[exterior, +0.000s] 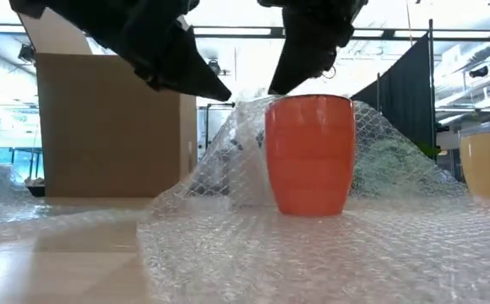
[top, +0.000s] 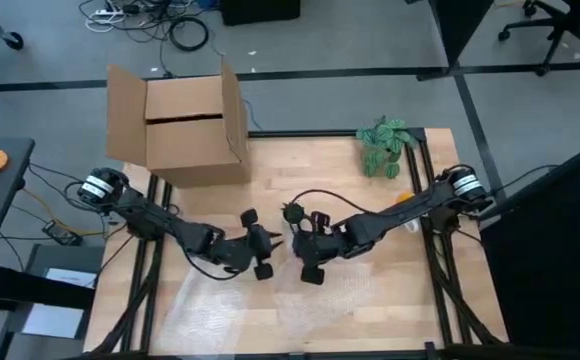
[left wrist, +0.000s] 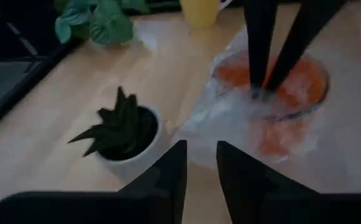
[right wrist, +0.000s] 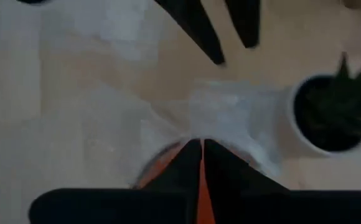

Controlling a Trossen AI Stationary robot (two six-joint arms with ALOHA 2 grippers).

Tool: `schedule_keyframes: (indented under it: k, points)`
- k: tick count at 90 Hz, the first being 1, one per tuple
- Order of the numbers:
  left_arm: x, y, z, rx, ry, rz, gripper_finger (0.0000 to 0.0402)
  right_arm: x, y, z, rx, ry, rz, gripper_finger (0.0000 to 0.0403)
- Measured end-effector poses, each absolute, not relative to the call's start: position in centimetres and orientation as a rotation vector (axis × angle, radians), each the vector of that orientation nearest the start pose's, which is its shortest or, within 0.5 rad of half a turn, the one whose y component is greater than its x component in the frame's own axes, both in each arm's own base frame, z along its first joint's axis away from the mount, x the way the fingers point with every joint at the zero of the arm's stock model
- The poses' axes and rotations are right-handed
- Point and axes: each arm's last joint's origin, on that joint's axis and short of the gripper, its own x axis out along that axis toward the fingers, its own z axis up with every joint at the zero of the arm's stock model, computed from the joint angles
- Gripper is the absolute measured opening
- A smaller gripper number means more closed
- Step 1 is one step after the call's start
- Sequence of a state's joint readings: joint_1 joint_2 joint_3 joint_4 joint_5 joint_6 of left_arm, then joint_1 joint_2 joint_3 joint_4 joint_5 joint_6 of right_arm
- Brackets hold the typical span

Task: Wrap mug
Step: Wrap the orange mug with the transparent bubble wrap

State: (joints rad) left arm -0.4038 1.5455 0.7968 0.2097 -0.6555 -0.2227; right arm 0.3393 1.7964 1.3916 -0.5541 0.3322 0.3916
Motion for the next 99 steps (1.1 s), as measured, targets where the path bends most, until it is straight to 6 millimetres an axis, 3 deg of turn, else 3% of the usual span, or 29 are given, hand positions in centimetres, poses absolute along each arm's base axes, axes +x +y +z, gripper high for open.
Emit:
schedule_keyframes:
  k: [19, 47, 63, 82, 99]
  points:
    - [29.5, -10.7, 20.0, 0.07, 0.414, 0.275, 0.0073, 36.2, 11.9, 23.1, 0.088, 0.906, -0.143, 0.0]
    - [29.5, -10.7, 20.0, 0.098, 0.419, 0.27, 0.0073, 35.8, 11.8, 24.2, 0.081, 0.881, -0.133, 0.0]
    - [28.8, -10.4, 19.3, 0.233, 0.531, 0.272, 0.0073, 35.6, 11.7, 24.4, 0.068, 0.871, -0.185, 0.0]
    - [27.8, -9.9, 18.5, 0.247, 0.649, 0.304, 0.0073, 35.3, 11.5, 22.3, 0.079, 0.911, -0.247, 0.0]
    - [28.9, -10.0, 17.4, 0.184, 0.613, 0.322, 0.0073, 34.9, 11.3, 21.1, 0.101, 0.921, -0.262, 0.0]
